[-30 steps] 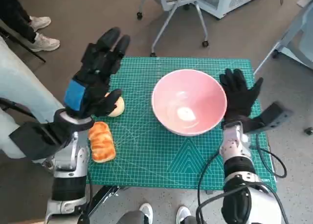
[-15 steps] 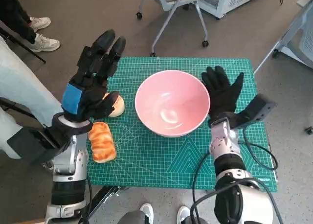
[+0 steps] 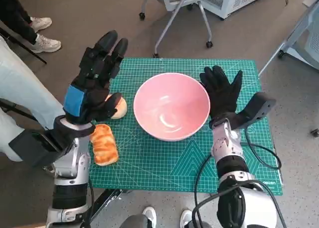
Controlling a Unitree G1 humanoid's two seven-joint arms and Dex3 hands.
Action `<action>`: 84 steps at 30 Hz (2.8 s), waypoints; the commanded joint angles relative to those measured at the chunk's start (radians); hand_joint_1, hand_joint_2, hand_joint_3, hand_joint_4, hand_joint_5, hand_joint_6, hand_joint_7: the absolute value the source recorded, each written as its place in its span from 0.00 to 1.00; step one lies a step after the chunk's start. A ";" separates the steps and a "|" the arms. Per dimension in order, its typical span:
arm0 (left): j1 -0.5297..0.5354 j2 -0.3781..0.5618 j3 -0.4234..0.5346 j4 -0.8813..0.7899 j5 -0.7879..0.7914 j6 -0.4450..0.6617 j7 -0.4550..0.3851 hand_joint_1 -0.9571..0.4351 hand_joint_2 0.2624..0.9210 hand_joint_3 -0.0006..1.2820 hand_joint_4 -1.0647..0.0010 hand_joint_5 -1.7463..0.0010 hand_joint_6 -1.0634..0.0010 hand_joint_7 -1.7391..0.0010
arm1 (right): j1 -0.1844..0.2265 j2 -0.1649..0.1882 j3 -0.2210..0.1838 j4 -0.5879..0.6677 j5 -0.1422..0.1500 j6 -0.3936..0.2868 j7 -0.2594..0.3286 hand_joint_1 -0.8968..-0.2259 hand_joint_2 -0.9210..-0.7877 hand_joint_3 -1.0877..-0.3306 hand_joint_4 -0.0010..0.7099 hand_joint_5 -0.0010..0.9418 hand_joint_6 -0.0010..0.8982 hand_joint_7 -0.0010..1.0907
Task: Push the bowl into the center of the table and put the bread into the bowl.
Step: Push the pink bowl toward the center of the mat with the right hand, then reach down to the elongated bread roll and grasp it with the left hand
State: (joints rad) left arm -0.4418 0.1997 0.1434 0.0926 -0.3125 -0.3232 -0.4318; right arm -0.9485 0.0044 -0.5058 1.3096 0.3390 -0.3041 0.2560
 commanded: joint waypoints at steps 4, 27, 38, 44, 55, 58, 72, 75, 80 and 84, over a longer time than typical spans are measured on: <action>-0.001 0.000 -0.009 -0.008 0.013 0.001 0.009 0.18 1.00 0.38 0.90 1.00 1.00 0.77 | -0.006 -0.046 0.015 -0.005 -0.022 -0.005 0.002 0.44 0.00 0.36 0.23 0.01 0.25 0.15; -0.113 -0.044 -0.051 0.043 0.014 0.020 0.022 0.18 1.00 0.38 0.90 1.00 1.00 0.78 | 0.101 -0.127 0.259 -0.441 -0.144 -0.376 0.233 0.37 0.00 0.43 0.25 0.01 0.24 0.16; -0.204 -0.057 -0.055 0.085 -0.039 0.042 -0.045 0.20 1.00 0.31 0.89 1.00 1.00 0.77 | 0.234 -0.152 0.333 -0.856 -0.105 -0.265 0.235 0.33 0.00 0.45 0.25 0.00 0.09 0.40; -0.242 -0.052 -0.052 0.113 -0.051 0.025 -0.088 0.21 1.00 0.30 0.89 1.00 1.00 0.76 | 0.263 -0.159 0.348 -0.930 -0.076 -0.242 0.241 0.33 0.00 0.45 0.25 0.00 0.05 0.46; -0.297 -0.037 -0.031 0.177 -0.051 -0.035 -0.143 0.20 1.00 0.29 0.89 1.00 1.00 0.73 | 0.282 -0.165 0.368 -0.956 -0.062 -0.213 0.235 0.32 0.00 0.45 0.23 0.00 0.03 0.49; -0.303 -0.035 -0.029 0.180 -0.047 -0.046 -0.151 0.21 1.00 0.29 0.89 1.00 1.00 0.71 | 0.283 -0.162 0.370 -0.960 -0.060 -0.206 0.232 0.33 0.00 0.45 0.23 0.00 0.02 0.49; -0.262 0.088 -0.003 0.078 0.022 -0.048 -0.152 0.20 1.00 0.28 0.88 1.00 1.00 0.70 | 0.296 -0.154 0.377 -0.980 -0.060 -0.199 0.221 0.32 0.00 0.45 0.23 0.00 0.01 0.51; -0.240 0.158 0.016 0.023 0.060 -0.058 -0.157 0.21 1.00 0.24 0.86 0.99 1.00 0.65 | 0.301 -0.153 0.380 -0.984 -0.065 -0.206 0.218 0.31 0.00 0.45 0.23 0.00 0.01 0.52; -0.191 0.321 0.066 -0.094 0.094 -0.038 -0.200 0.34 0.91 0.08 0.79 0.97 0.98 0.61 | 0.300 -0.155 0.380 -0.972 -0.067 -0.219 0.219 0.32 0.00 0.45 0.23 0.00 0.00 0.52; -0.173 0.435 0.094 -0.112 0.036 -0.019 -0.296 0.41 0.84 0.03 0.75 0.97 0.95 0.61 | 0.297 -0.156 0.379 -0.963 -0.058 -0.221 0.225 0.33 0.00 0.45 0.23 0.00 0.00 0.53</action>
State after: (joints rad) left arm -0.6313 0.5458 0.2128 0.0114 -0.2426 -0.3577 -0.6580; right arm -0.6681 -0.1530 -0.1293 0.3311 0.2802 -0.5266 0.4795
